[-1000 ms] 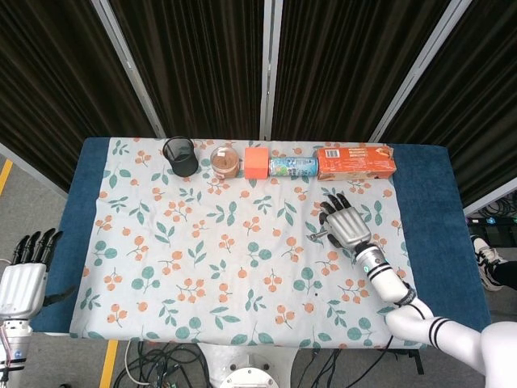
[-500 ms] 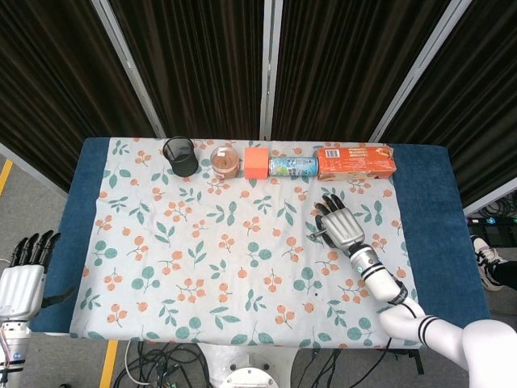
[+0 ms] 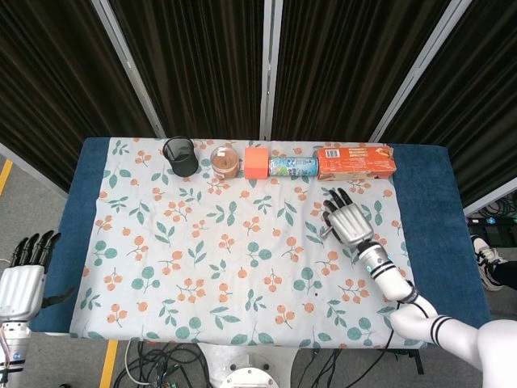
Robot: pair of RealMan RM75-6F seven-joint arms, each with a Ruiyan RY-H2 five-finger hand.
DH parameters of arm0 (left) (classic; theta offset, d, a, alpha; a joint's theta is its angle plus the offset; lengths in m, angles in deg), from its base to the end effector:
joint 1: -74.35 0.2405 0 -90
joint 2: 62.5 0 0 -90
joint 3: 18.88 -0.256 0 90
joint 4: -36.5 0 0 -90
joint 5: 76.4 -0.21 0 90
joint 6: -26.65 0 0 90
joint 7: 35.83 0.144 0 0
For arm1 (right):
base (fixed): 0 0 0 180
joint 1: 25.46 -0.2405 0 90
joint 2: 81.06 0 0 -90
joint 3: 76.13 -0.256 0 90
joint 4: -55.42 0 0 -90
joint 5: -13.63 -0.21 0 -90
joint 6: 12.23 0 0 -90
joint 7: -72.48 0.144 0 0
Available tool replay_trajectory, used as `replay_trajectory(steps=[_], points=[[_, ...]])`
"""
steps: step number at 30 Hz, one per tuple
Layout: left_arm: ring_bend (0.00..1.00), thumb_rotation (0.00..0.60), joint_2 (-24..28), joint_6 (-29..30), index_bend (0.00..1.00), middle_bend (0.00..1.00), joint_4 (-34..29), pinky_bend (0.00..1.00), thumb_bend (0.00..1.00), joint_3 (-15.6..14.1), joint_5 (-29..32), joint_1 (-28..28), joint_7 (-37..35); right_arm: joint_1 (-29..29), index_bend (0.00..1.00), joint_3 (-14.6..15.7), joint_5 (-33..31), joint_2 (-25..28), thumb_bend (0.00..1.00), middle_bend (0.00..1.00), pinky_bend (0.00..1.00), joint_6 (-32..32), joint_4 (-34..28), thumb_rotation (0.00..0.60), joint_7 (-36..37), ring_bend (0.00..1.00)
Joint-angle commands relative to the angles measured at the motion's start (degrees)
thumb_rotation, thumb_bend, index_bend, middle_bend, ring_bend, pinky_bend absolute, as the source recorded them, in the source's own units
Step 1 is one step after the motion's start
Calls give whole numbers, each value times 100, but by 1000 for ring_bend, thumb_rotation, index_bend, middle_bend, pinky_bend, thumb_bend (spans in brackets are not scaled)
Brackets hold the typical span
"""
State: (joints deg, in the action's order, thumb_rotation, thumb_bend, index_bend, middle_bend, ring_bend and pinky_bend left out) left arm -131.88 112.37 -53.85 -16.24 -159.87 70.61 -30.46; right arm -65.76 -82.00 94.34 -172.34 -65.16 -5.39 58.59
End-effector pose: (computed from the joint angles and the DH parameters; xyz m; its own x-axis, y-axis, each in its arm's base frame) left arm -0.3183 0.1738 0.1356 0.4259 0.0109 0.9047 0.9033 0.0514 -0.4258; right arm -0.2244 -0.3717 -0.0059 0.7279 -0.1051 0.6776 -0.6446 -0.4419 0.6238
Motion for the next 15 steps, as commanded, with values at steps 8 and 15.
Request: replay_trajectory(steps=[8, 15], points=[[0, 600, -31, 56, 84, 54, 27, 0, 47, -25, -4, 56, -46, -56, 612, 211, -51, 565, 345, 236, 0, 72, -671, 600, -2003, 0], [0, 600, -33, 78, 84, 54, 46, 0, 46, -26, -25, 67, -65, -20, 612, 315, 74, 464, 346, 238, 0, -137, -606, 600, -2452, 0]])
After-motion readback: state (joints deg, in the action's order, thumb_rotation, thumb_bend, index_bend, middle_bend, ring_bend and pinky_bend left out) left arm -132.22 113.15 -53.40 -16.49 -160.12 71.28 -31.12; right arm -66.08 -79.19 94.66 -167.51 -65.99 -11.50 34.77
